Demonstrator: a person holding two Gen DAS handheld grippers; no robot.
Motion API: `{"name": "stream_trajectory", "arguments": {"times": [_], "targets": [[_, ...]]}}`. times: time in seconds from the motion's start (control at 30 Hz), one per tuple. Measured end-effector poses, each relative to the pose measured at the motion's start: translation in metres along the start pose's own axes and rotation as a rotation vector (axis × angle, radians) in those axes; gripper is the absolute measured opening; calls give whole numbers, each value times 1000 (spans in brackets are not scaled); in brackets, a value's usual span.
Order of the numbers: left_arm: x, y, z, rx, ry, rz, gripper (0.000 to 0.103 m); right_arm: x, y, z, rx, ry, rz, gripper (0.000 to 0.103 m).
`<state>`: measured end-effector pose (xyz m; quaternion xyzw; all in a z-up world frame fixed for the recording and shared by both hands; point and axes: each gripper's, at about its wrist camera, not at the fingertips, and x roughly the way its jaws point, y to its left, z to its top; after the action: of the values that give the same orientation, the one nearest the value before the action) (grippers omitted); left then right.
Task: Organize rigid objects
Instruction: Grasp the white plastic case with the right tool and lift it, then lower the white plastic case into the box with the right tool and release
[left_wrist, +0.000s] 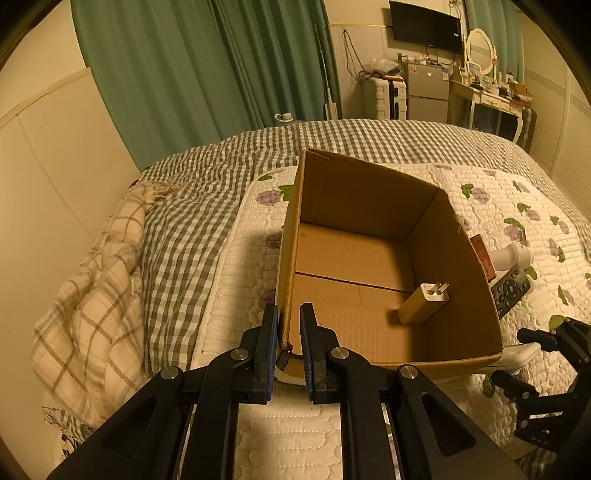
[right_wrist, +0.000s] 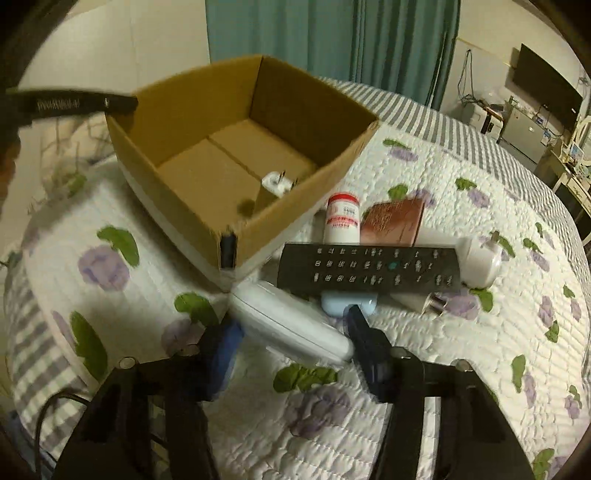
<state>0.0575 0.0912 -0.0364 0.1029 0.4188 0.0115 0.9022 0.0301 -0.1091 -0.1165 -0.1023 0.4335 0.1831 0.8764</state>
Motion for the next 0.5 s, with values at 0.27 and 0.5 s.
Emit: {"name": "stream_trajectory", "arguments": {"times": [0.27,0.5], "targets": [[1,0,1,-5,2,-10,12,-12,-4,9,16,-35,-4,54],[1,1,3,-7,2,-14,12,-47,-9,34,-17,-111,-52,53]]}}
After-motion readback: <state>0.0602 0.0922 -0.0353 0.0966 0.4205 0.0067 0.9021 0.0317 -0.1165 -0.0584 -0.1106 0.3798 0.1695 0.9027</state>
